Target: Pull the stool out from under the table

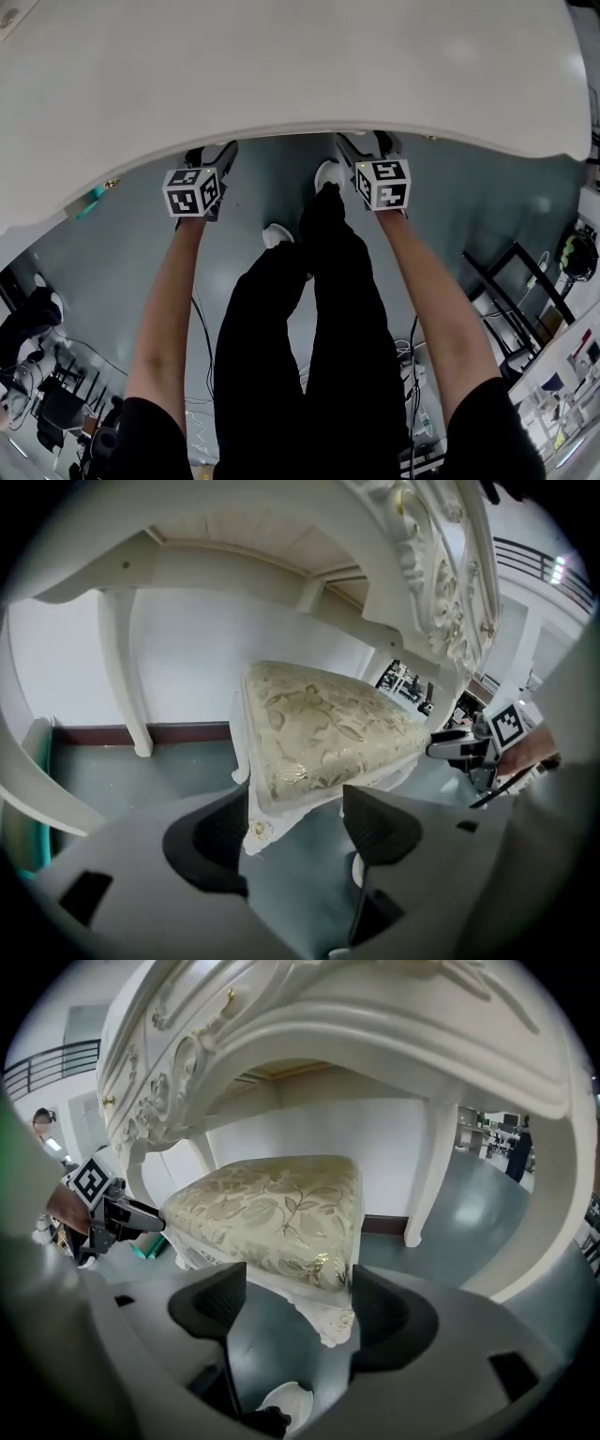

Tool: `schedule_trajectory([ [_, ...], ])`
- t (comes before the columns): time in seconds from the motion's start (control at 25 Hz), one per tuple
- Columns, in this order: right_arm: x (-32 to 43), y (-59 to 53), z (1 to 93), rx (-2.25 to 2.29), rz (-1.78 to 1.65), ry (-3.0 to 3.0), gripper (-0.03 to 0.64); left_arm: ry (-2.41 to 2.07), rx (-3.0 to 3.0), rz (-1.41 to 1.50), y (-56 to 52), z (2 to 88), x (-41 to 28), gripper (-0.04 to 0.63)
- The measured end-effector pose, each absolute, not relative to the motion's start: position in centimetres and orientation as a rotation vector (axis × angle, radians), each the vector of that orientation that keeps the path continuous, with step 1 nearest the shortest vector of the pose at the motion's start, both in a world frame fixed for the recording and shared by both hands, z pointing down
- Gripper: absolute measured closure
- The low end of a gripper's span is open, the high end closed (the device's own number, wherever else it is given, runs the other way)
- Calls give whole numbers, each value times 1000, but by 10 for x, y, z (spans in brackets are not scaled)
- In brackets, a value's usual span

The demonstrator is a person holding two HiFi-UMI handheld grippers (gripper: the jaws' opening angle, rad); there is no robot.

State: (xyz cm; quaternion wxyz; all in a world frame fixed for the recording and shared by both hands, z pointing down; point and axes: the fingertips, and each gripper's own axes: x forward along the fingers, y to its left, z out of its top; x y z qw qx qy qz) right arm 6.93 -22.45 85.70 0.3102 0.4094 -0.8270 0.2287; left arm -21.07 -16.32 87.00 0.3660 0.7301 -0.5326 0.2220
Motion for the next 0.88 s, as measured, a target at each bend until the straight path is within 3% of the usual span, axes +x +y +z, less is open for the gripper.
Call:
schedule_trajectory([
  [0.88, 85, -221, 860, 1049, 700, -2146, 259, -1275, 1857, 576, -157, 870, -188, 268],
])
